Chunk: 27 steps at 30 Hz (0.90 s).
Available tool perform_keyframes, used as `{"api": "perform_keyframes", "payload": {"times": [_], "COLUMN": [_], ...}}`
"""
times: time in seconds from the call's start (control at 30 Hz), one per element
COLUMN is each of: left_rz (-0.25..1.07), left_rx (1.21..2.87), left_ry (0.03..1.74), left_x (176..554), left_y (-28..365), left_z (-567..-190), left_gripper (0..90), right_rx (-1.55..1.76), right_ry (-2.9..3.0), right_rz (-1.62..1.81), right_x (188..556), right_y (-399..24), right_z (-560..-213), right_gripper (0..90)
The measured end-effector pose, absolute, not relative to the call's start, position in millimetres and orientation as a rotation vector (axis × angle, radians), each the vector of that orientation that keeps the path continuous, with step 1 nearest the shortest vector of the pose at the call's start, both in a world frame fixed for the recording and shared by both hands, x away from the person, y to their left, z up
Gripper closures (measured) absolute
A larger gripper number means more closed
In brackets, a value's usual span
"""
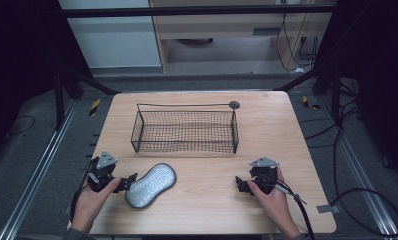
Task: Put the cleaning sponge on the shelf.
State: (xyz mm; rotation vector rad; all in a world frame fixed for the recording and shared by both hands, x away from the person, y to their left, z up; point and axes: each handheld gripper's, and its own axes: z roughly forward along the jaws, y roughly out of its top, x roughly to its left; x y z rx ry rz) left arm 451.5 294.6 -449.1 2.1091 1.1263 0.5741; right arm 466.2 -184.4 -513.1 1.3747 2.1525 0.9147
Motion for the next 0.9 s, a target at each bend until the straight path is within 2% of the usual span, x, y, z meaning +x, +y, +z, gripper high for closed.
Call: {"api": "perform_keyframes", "payload": {"times": [0.43,0.9], "left_rz": [0.516,0.462], "left_rx": [2.267,2.501], "left_ry": [1.058,0.936], "left_x": [438.9,451.2], "left_y": [264.7,233.9], "left_z": [-440.8,-443.9], "left_gripper": [3.6,3.8], "right_rx": [1.364,1.363], "right_ry": [2.159,2.16], "right_rz": [0.918,0.917], "right_x": [465.0,465.0], "right_y": [-185.1,-185.1], "right_z": [-513.2,-513.1], "right_gripper": [0.5,0.5]}}
